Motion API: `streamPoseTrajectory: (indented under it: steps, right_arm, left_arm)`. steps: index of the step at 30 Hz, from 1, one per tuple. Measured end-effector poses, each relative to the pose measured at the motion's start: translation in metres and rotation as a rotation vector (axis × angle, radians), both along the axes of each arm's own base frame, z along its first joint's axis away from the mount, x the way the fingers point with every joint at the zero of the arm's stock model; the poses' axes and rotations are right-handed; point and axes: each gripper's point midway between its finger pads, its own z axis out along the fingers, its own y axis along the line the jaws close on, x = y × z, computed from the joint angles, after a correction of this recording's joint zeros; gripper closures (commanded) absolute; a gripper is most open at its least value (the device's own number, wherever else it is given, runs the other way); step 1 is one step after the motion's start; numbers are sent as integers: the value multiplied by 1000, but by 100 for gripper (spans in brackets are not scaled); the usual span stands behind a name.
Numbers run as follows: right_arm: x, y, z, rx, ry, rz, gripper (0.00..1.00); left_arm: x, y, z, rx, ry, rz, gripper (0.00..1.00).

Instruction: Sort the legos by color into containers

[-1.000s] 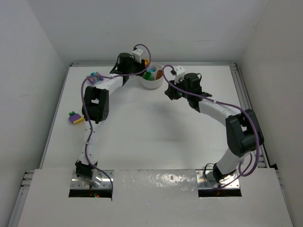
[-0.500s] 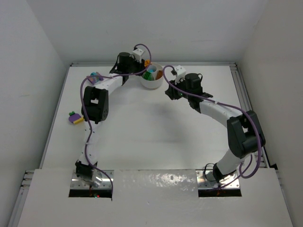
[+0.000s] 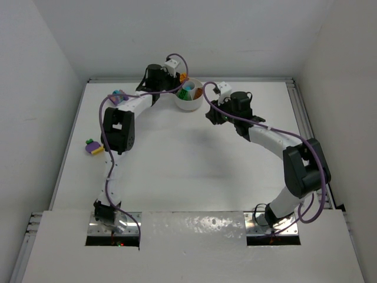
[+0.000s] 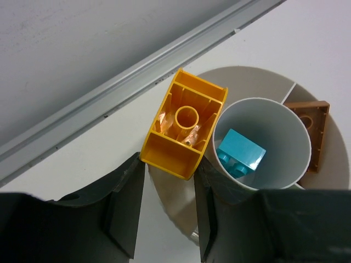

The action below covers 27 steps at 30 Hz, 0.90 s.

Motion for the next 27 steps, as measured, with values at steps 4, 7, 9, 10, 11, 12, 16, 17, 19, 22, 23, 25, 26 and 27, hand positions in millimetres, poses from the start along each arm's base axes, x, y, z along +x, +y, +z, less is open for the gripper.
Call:
streamPoseTrajectory:
  steps: [4, 7, 9, 10, 11, 12, 16, 17, 19, 22, 23, 25, 26, 27]
  right_arm:
    - [0, 0, 3, 3, -7, -1, 100]
    - [1, 0, 5, 8, -20, -1, 100]
    - [0, 0, 5, 9, -24, -1, 100]
    - [0, -1, 5, 9, -25, -2, 100]
    - [-1, -1, 5, 9, -26, -4, 100]
    - [-1, -1, 6, 9, -27, -5, 100]
    - [2, -3, 8, 7, -43, -21, 100]
    - [2, -4, 8, 6, -44, -23, 100]
    - [2, -4, 8, 5, -43, -25, 100]
    - [3, -5, 10, -3, -36, -29, 100]
    - [4, -5, 11, -5, -38, -28, 100]
    - [6, -5, 15, -12, -39, -30, 100]
    - [8, -5, 17, -14, -40, -33, 100]
    - [11, -4, 21, -14, -43, -35, 100]
  left_arm:
    - [2, 0, 8, -5, -21, 0, 100]
    - [2, 0, 15, -8, -33, 1, 100]
    - [2, 0, 19, -9, -43, 2, 100]
    - [3, 0, 21, -9, -46, 3, 100]
    - [2, 0, 22, -10, -48, 3, 100]
    - [2, 0, 24, -10, -50, 3, 100]
    - [2, 0, 33, -10, -63, 2, 100]
    - [1, 1, 36, -8, -67, 1, 100]
    - [0, 1, 42, -4, -75, -1, 100]
    - [-4, 3, 54, 11, -88, -6, 100]
    - [-5, 5, 58, 13, -93, -7, 100]
    - [-10, 6, 69, 22, -111, -11, 100]
    - [-11, 7, 75, 23, -120, -12, 100]
    - [-12, 7, 82, 24, -131, -12, 100]
